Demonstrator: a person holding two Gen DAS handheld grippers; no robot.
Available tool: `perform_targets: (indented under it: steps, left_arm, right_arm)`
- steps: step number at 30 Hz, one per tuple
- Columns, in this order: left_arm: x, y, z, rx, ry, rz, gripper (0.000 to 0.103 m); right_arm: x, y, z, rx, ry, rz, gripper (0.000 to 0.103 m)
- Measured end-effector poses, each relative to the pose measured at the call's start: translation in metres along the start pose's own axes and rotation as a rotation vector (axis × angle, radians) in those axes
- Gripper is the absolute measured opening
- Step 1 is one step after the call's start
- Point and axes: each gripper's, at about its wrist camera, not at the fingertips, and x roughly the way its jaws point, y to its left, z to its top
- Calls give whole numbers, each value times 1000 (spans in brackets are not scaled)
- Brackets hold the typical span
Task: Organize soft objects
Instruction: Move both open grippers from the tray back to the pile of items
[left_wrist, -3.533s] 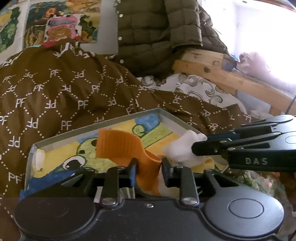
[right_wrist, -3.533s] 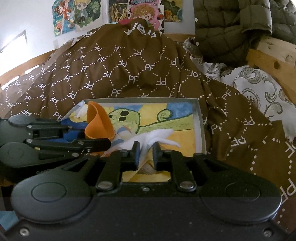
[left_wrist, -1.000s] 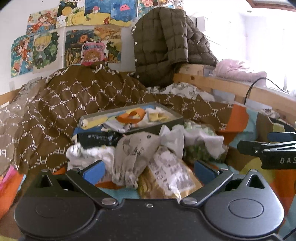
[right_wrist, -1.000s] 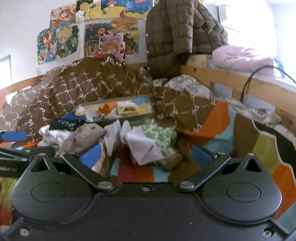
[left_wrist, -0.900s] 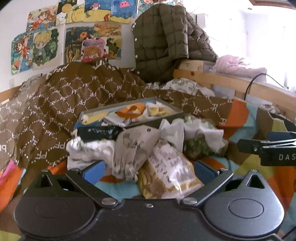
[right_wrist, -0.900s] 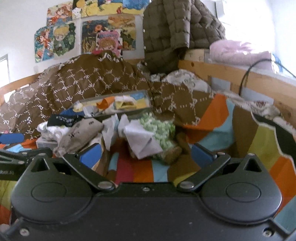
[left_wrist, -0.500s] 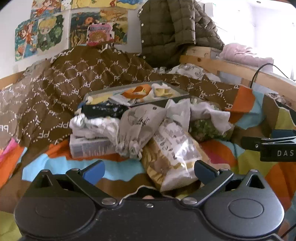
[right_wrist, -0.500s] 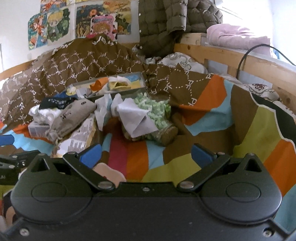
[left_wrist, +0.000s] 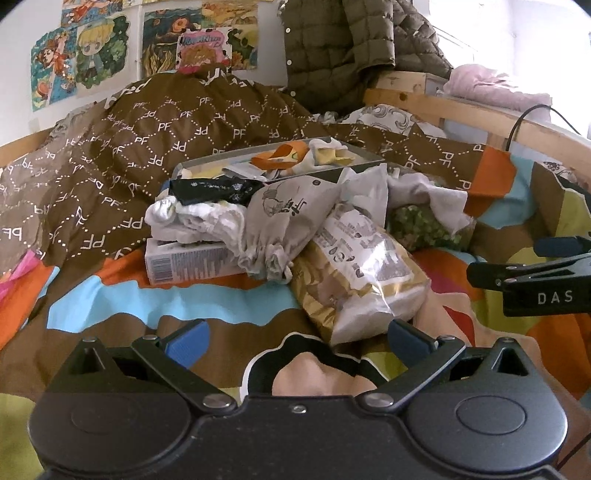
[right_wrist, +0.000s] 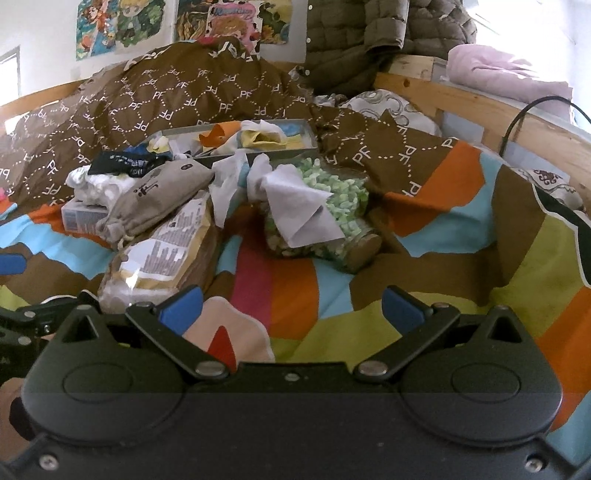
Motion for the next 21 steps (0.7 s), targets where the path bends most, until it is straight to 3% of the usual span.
perform_targets:
  steps: [21]
  left_arm:
    - [4, 6, 13, -17, -25, 20, 102]
  right_arm:
    - [11, 0, 6, -6, -78, 25, 102]
